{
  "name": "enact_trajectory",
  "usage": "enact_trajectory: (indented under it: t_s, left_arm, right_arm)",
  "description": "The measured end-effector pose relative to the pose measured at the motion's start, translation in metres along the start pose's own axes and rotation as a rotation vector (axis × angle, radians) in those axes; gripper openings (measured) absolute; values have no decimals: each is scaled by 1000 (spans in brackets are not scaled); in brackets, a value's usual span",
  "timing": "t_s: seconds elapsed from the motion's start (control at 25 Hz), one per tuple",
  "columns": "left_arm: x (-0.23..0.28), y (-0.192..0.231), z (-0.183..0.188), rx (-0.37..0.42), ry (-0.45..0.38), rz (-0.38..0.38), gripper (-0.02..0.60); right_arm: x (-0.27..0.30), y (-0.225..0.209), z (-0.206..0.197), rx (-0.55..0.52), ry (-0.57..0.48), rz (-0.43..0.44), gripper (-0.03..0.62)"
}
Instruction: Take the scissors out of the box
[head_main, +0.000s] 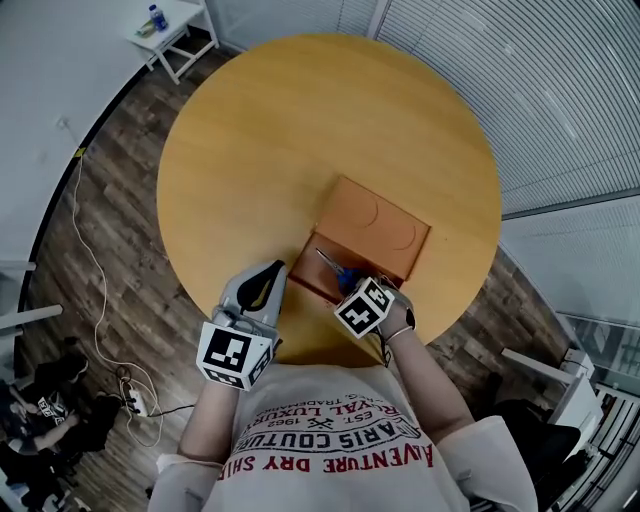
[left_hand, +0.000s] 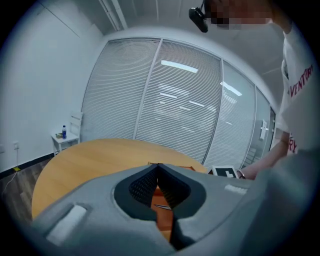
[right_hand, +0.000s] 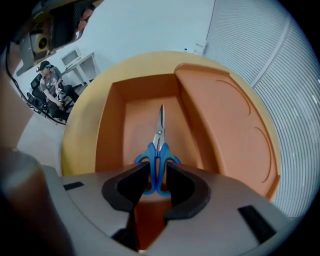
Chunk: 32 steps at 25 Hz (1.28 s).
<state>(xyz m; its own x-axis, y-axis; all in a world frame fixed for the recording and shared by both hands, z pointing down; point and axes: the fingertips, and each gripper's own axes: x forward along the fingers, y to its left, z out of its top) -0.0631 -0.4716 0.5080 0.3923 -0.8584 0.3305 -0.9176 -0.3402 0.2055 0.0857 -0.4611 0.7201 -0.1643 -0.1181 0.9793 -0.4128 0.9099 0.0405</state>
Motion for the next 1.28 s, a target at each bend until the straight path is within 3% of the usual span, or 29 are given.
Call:
enact_trajectory:
  t_s: [0.24,0.68,1.0,1.28]
  left_arm:
    - [10,5,1,3,7,-12,9]
    - [-3,22,7,7,14,6,9]
    - [-20,13,12,46,8,-40,9]
    - [-35,2,20,82,-12,-98,9]
  right_arm:
    - [1,-3,0,-15,-4,63,117]
    - [4,-1,-3,-70,-11,62,92]
    - [-23,7,-4,-30,-51,21,89]
    - [-72,13,7,48,-165,-42,89]
